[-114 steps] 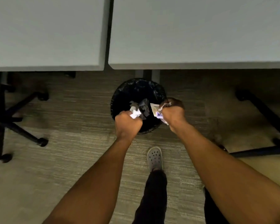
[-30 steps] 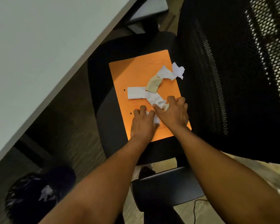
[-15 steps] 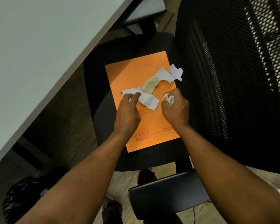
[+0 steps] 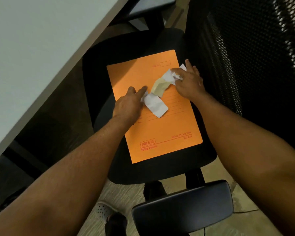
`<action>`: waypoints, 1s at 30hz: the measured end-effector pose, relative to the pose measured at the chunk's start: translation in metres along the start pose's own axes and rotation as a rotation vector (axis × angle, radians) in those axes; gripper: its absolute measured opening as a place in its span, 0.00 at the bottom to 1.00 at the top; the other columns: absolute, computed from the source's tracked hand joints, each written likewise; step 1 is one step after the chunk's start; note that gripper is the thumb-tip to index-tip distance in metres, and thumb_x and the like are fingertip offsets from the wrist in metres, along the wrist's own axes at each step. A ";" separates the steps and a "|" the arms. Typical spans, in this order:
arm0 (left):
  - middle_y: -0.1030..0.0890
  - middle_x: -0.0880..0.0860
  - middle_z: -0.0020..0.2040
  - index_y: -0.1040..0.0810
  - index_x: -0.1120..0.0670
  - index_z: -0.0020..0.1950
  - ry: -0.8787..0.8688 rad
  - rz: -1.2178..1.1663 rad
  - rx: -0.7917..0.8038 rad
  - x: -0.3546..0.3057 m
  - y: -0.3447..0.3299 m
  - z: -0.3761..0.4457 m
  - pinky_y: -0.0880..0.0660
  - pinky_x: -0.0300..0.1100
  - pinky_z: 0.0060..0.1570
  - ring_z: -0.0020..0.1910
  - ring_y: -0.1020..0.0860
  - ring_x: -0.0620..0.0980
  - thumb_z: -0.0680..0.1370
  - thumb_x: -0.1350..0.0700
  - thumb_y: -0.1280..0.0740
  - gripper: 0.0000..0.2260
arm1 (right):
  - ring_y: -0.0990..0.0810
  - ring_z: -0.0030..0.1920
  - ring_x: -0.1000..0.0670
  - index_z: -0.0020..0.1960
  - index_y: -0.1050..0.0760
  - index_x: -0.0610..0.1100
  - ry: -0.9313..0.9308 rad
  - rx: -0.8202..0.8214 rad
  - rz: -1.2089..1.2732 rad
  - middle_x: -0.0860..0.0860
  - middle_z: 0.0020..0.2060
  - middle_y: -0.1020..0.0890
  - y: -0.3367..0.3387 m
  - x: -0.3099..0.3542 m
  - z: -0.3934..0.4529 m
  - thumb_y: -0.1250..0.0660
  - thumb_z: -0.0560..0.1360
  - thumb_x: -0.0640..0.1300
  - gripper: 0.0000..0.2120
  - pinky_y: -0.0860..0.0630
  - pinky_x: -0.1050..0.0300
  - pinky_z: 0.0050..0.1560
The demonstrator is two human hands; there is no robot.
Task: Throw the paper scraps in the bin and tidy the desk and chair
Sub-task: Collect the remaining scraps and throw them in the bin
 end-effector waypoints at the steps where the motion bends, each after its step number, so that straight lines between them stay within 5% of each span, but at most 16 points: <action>1: 0.28 0.55 0.60 0.38 0.42 0.75 -0.017 -0.018 0.006 -0.001 -0.002 -0.001 0.20 0.50 0.42 0.45 0.22 0.58 0.81 0.55 0.37 0.24 | 0.48 0.77 0.38 0.68 0.30 0.53 0.002 0.011 -0.028 0.45 0.78 0.45 -0.002 0.001 0.003 0.40 0.78 0.47 0.19 0.44 0.38 0.72; 5: 0.25 0.56 0.53 0.23 0.50 0.64 0.007 -0.217 -0.038 -0.004 -0.001 -0.007 0.23 0.50 0.43 0.46 0.23 0.59 0.81 0.55 0.42 0.14 | 0.30 0.63 0.41 0.60 0.25 0.41 0.087 -0.199 -0.109 0.42 0.65 0.28 0.010 0.010 0.000 0.38 0.78 0.48 0.15 0.27 0.44 0.60; 8: 0.23 0.59 0.48 0.21 0.58 0.53 0.081 -0.350 -0.154 -0.001 0.008 -0.012 0.27 0.47 0.40 0.45 0.24 0.57 0.80 0.54 0.44 0.14 | 0.28 0.58 0.42 0.59 0.27 0.40 0.075 -0.282 -0.146 0.41 0.59 0.25 0.013 0.006 -0.007 0.39 0.79 0.47 0.14 0.28 0.51 0.51; 11: 0.23 0.56 0.41 0.26 0.57 0.46 0.168 -0.395 -0.217 0.000 0.012 -0.014 0.33 0.45 0.36 0.41 0.25 0.56 0.79 0.40 0.42 0.21 | 0.26 0.56 0.43 0.58 0.30 0.42 0.054 -0.315 -0.066 0.42 0.56 0.24 0.017 0.002 -0.010 0.39 0.79 0.46 0.11 0.30 0.53 0.47; 14: 0.24 0.51 0.44 0.29 0.52 0.49 0.222 -0.289 -0.144 -0.012 0.008 -0.015 0.31 0.45 0.38 0.41 0.26 0.52 0.68 0.24 0.42 0.32 | 0.25 0.58 0.42 0.63 0.30 0.45 0.029 -0.324 -0.017 0.43 0.57 0.23 0.016 -0.003 -0.014 0.37 0.77 0.43 0.15 0.25 0.48 0.51; 16: 0.21 0.50 0.47 0.29 0.51 0.56 0.207 -0.205 -0.088 -0.025 -0.001 -0.015 0.28 0.46 0.42 0.45 0.23 0.53 0.63 0.22 0.40 0.37 | 0.27 0.59 0.42 0.68 0.31 0.47 0.045 -0.336 -0.055 0.43 0.59 0.23 0.014 -0.001 -0.020 0.38 0.77 0.41 0.19 0.25 0.46 0.51; 22: 0.19 0.55 0.50 0.30 0.54 0.60 0.179 -0.183 0.008 -0.042 -0.026 -0.007 0.33 0.46 0.39 0.48 0.20 0.59 0.71 0.39 0.28 0.27 | 0.29 0.59 0.44 0.76 0.43 0.55 0.143 -0.064 -0.248 0.43 0.61 0.29 -0.028 0.014 -0.021 0.39 0.79 0.49 0.27 0.29 0.51 0.49; 27: 0.23 0.55 0.44 0.27 0.57 0.42 0.104 -0.338 0.045 -0.056 -0.034 -0.009 0.32 0.46 0.36 0.45 0.22 0.58 0.75 0.52 0.32 0.10 | 0.27 0.52 0.44 0.63 0.31 0.46 0.181 -0.177 -0.276 0.42 0.56 0.29 -0.019 0.021 -0.027 0.41 0.79 0.53 0.16 0.32 0.54 0.41; 30: 0.27 0.55 0.42 0.27 0.60 0.41 0.007 -0.442 -0.058 -0.055 -0.020 -0.018 0.33 0.45 0.35 0.40 0.25 0.55 0.74 0.58 0.34 0.06 | 0.27 0.50 0.44 0.57 0.28 0.43 0.185 -0.172 -0.263 0.43 0.54 0.28 -0.019 0.018 -0.032 0.38 0.76 0.51 0.14 0.31 0.52 0.39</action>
Point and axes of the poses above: each hand's wrist, its own z-axis towards the middle knuckle, its own y-axis out of the back of the hand, x = y × z, the point moved 10 cm from there along z, towards the middle knuckle
